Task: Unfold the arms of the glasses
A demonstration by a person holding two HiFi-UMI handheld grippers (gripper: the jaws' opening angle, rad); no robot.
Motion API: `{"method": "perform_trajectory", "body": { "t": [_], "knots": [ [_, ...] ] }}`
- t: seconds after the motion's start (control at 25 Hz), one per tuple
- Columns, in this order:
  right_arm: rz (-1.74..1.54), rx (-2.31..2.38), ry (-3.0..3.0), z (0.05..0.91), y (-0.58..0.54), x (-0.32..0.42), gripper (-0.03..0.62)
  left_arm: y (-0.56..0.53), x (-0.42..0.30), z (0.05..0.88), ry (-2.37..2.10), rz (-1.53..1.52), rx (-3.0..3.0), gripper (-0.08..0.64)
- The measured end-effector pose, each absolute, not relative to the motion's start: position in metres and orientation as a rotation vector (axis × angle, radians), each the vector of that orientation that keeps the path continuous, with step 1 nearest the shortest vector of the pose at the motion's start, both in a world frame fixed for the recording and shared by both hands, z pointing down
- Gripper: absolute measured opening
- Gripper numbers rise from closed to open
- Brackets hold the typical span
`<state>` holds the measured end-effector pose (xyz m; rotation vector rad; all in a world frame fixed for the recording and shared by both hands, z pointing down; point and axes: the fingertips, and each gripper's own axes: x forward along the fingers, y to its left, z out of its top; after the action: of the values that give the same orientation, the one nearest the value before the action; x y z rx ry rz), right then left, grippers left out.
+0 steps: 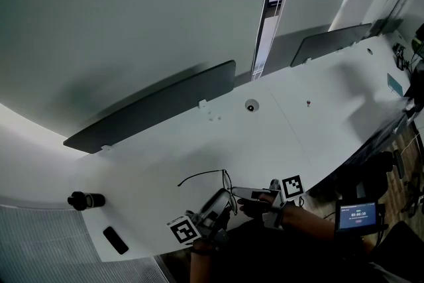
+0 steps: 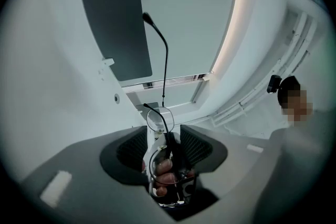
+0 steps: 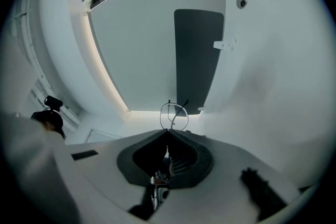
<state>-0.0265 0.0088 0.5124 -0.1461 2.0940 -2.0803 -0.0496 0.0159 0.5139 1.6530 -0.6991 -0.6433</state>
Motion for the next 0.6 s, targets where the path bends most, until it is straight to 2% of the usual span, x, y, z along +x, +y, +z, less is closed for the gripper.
{"method": "perform_trajectory", "body": {
  "t": [0.36, 0.48, 0.6],
  "knots": [
    [-2.079, -0.148, 2.091, 0.5124, 0.0094, -0.0258, 0.009, 0.0174, -0.0459, 0.5147, -0.685, -0.657, 1.634, 0.175],
    [-2.073, -0.154, 2.102, 0.514, 0.0088, -0.0241, 0.009, 0.0179, -0.0456, 0.515, -0.688, -0.657, 1.641, 0.13],
    [-2.068, -0.157, 2.117, 0.5142, 0.0103, -0.0233, 0.009, 0.0198, -0.0456, 0.5165, -0.72, -0.616, 1.689, 0.054]
  ]
}}
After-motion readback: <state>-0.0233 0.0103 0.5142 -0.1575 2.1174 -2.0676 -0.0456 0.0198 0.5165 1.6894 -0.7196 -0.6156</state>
